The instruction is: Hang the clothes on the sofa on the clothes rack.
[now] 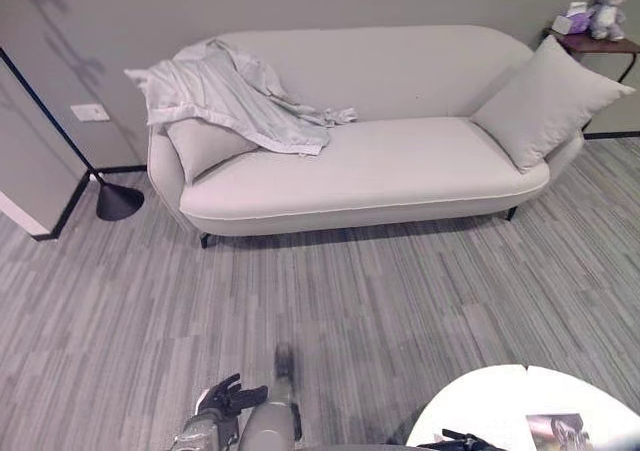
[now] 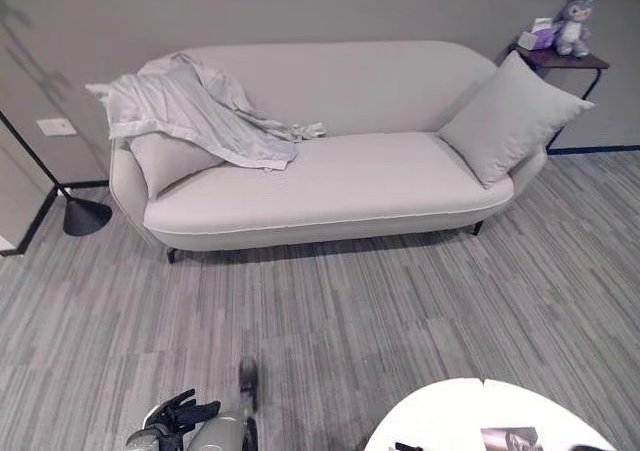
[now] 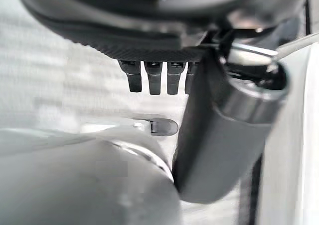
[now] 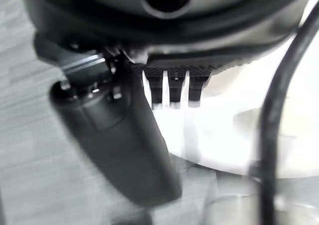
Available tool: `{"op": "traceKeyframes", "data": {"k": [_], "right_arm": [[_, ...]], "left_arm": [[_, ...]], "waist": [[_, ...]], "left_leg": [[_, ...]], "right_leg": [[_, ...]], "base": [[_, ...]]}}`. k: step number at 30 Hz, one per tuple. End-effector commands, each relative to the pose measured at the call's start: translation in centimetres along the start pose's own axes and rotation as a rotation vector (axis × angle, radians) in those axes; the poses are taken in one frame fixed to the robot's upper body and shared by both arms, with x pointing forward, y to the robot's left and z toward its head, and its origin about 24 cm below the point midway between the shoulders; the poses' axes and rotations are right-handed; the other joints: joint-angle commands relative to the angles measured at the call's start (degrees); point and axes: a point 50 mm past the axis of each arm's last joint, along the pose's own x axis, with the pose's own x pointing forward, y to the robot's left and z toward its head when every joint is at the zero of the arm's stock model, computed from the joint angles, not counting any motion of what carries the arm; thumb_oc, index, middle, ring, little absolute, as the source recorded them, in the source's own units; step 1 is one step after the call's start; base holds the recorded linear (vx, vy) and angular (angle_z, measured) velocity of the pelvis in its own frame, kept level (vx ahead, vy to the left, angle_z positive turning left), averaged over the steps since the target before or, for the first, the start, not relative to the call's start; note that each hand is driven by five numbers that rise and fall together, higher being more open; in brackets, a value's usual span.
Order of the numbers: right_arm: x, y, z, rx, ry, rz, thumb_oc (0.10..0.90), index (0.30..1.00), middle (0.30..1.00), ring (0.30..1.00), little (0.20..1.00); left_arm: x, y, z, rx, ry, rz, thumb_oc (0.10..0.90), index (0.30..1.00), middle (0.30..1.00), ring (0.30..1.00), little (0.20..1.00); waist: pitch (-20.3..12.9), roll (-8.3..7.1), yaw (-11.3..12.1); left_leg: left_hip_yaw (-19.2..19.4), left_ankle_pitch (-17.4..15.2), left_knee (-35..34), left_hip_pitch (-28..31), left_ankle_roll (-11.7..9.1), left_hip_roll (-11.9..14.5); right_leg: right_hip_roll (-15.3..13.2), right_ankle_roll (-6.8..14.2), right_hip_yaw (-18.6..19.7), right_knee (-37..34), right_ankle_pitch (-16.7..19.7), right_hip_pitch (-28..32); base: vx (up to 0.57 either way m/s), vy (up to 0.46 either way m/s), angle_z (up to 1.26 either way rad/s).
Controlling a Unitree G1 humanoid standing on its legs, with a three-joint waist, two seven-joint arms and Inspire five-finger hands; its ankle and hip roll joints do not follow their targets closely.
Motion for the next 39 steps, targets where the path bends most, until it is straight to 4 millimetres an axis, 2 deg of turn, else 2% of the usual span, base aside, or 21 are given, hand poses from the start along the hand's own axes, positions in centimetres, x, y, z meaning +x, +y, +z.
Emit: {"op": "traceKeyframes", "data": {"k": [1,3,4,6,7,9,10,12,13,16,17,18,20,24,27,29,31,32,34,36,39], "right_arm": [[0.1,2.4,0.3,0.038,-0.069,0.092,0.8,0.9,0.9,0.9,0.9],[0.2,3.1,-1.3,0.03,-0.028,0.115,0.8,0.9,0.9,0.9,0.9],[0.2,3.1,-1.3,0.03,-0.028,0.115,0.8,0.9,0.9,0.9,0.9],[0.1,2.4,-1.5,0.003,-0.023,0.097,0.8,0.9,0.9,0.9,0.9],[0.1,2.1,-1.2,0.013,-0.036,0.085,0.8,0.9,0.9,0.9,0.9],[0.1,2.0,-0.8,0.009,-0.046,0.079,0.8,0.9,0.9,0.9,0.9],[0.1,2.0,0.1,0.019,-0.081,0.074,0.8,0.9,0.9,0.9,0.9],[0.1,2.2,0.4,0.029,-0.096,0.081,0.8,0.9,0.9,0.9,0.9],[0.1,2.2,0.9,0.051,-0.124,0.087,0.8,0.9,0.9,0.9,0.9],[0.1,2.1,0.6,0.058,-0.105,0.076,0.8,0.9,0.9,0.9,0.9],[0.1,2.1,0.6,0.058,-0.105,0.077,0.8,0.9,0.9,0.9,0.9],[0.1,2.2,-0.6,0.058,-0.055,0.079,0.8,0.9,0.9,0.9,0.9],[0.1,1.8,-2.5,0.07,0.012,0.067,0.8,0.9,0.9,0.9,0.9],[-0.1,1.2,-4.3,0.045,0.073,0.047,0.8,0.9,0.9,0.9,0.9],[0.1,1.2,-1.6,-0.023,-0.027,0.036,0.8,0.9,0.9,0.9,0.9],[-0.1,1.3,1.7,-0.107,-0.16,0.028,0.8,0.9,0.9,0.9,0.9],[-0.3,1.3,3.5,-0.138,-0.23,0.015,0.8,0.9,0.9,0.9,0.9],[-1.2,0.6,7.0,-0.226,-0.377,-0.036,0.8,0.9,0.9,0.9,0.9],[-2.0,0.3,9.0,-0.276,-0.462,-0.068,0.8,0.9,0.9,0.9,0.9],[-4.5,-0.1,13.4,-0.358,-0.682,-0.125,0.8,0.9,0.9,0.9,0.9],[-5.6,-0.4,14.9,-0.345,-0.766,-0.159,0.8,0.9,0.9,0.9,0.9]], "left_arm": [[-3.0,1.7,-9.6,0.106,0.344,0.054,0.8,0.9,0.9,0.9,0.9],[-2.9,1.8,-9.4,0.11,0.336,0.054,0.8,0.9,0.9,0.9,0.9],[-2.9,1.8,-9.4,0.11,0.336,0.054,0.8,0.9,0.9,0.9,0.9],[-2.2,2.0,-7.7,0.167,0.271,0.052,0.8,0.9,0.9,0.9,0.9],[-1.8,2.0,-6.6,0.182,0.237,0.059,0.8,0.9,0.9,0.9,0.9],[-1.5,2.2,-5.7,0.174,0.208,0.071,0.8,0.9,0.9,0.9,0.9],[-1.1,2.2,-4.4,0.176,0.165,0.076,0.8,0.9,0.9,0.9,0.9],[-1.0,2.2,-4.1,0.176,0.154,0.077,0.8,0.9,0.9,0.9,0.9],[-0.9,2.0,-3.7,0.189,0.138,0.072,0.8,0.9,0.9,0.9,0.9],[-0.9,1.9,-3.7,0.232,0.142,0.064,0.8,0.9,0.9,0.9,0.9],[-0.9,1.9,-3.7,0.232,0.142,0.064,0.8,0.9,0.9,0.9,0.9],[-0.9,1.7,-3.7,0.244,0.147,0.059,0.8,0.9,0.9,0.9,0.9],[-1.0,1.6,-4.1,0.233,0.158,0.055,0.8,0.9,0.9,0.9,0.9],[-1.4,1.2,-5.6,0.177,0.197,0.053,0.8,0.9,0.9,0.9,0.9],[-1.8,0.9,-6.8,0.094,0.241,0.065,0.8,0.9,0.9,0.9,0.9],[-1.5,1.1,-5.9,0.092,0.201,0.085,0.8,0.9,0.9,0.9,0.9],[-1.3,1.0,-5.1,0.098,0.165,0.088,0.8,0.9,0.9,0.9,0.9],[-0.9,0.9,-3.7,0.126,0.097,0.093,0.8,0.9,0.9,0.9,0.9],[-0.9,1.0,-3.4,0.134,0.077,0.101,0.8,0.9,0.9,0.9,0.9],[-1.1,1.3,-3.9,0.12,0.074,0.127,0.8,0.9,0.9,0.9,0.9],[-1.3,1.1,-4.3,0.074,0.073,0.138,0.8,0.9,0.9,0.9,0.9]], "waist": [[-1.52,0.58,2.26],[-3.41,-1.62,2.15],[-3.55,-1.5,2.24],[-3.59,-1.02,1.08],[-3.51,0.18,-0.02],[-3.12,1.48,-1.36],[-1.75,3.26,-3.91],[-1.06,3.83,-4.9],[-0.42,3.58,-6.48],[0.74,2.27,-8.84],[0.69,2.24,-8.88],[0.94,1.64,-10.32],[0.54,1.45,-10.83],[-0.58,1.5,-10.58],[0.21,0.14,-9.74],[1.33,-1.83,-9.29],[1.69,-2.36,-8.91],[2.34,-2.86,-8.46],[2.51,-2.82,-8.35],[2.22,-2.18,-8.0],[1.53,-0.4,-7.5]], "left_leg": [[-0.72,4.14,3.36,2.57,0.13,0.36],[0.57,2.03,3.68,5.28,1.77,-2.64],[0.61,2.02,3.75,5.1,1.75,-2.46],[2.03,-1.57,2.12,11.08,4.92,-5.96],[1.77,-2.86,1.46,13.81,5.64,-6.18],[1.48,-4.14,0.42,16.59,6.35,-6.14],[-0.58,-6.03,0.26,19.89,6.36,-5.52],[-1.54,-6.52,0.26,21.17,6.22,-5.35],[-3.34,-7.99,0.26,23.2,5.64,-5.82],[-6.35,-11.87,0.26,27.87,4.23,-6.61],[-6.39,-11.77,0.26,27.76,4.23,-6.64],[-8.45,-13.8,0.26,29.75,3.8,-6.64],[-11.06,-16.28,0.26,32.71,3.42,-6.18],[-12.33,-18.55,0.26,36.39,2.84,-4.05],[-10.76,-11.35,19.72,27.37,-1.01,-3.57],[-6.13,-6.09,31.66,21.1,-2.81,-1.82],[-3.24,-6.58,35.75,18.86,-2.6,-0.62],[2.18,-6.29,37.31,15.66,-2.58,2.58],[5.2,-6.15,35.51,14.96,-2.56,4.57],[9.34,-6.91,24.4,14.74,-2.92,7.84],[8.7,-3.58,11.15,15.24,-4.19,10.88]], "right_leg": [[-8.23,5.76,3.04,4.3,-0.33,3.78],[-11.36,9.26,1.84,13.12,5.8,1.38],[-11.22,9.23,1.97,13.04,5.95,1.22],[-16.75,13.04,-1.15,31.07,22.86,-5.62],[-18.32,12.93,-3.3,35.55,24.77,-7.98],[-19.76,12.6,-5.06,40.65,24.95,-11.7],[-18.06,9.77,-6.44,41.82,17.82,-17.89],[-15.96,8.83,-6.2,40.67,15.29,-20.67],[-13.39,8.02,-6.34,31.46,13.63,-23.07],[-10.93,8.03,-3.03,10.21,15.19,-25.82],[-10.95,8.04,-3.08,9.96,15.4,-25.8],[-11.22,9.61,1.63,4.68,18.66,-28.67],[-11.12,9.87,4.24,2.25,19.54,-27.82],[-10.71,8.57,2.79,4.99,19.23,-25.72],[-10.09,6.66,0.88,1.25,17.9,-19.23],[-10.69,5.17,-0.54,0.4,16.6,-16.79],[-10.71,4.82,-0.85,0.4,15.91,-16.21],[-11.07,4.67,-1.81,0.4,14.81,-15.15],[-11.21,4.75,-2.23,0.4,14.23,-14.68],[-12.32,6.02,-3.03,0.4,13.18,-13.88],[-13.55,7.49,-4.01,0.4,11.17,-13.06]], "base": [[0.6,0.133,-0.5],[0.61,0.172,-0.43],[0.5,0.227,-0.3],[0.53,0.293,-0.16],[0.44,0.279,0.01],[0.36,0.159,0.18],[0.41,0.035,0.36],[0.41,-0.032,0.41],[0.46,-0.169,0.41],[0.47,-0.198,0.37],[0.4,-0.171,0.4],[0.31,-0.12,0.52],[0.49,-0.203,0.7],[0.46,-0.235,0.91],[0.31,-0.238,0.5],[0.22,-0.239,0.28],[0.16,-0.161,0.02],[0.2,-0.103,-0.07],[0.2,-0.036,0.0],[0.22,0.138,0.09],[0.16,0.232,0.14]]}}
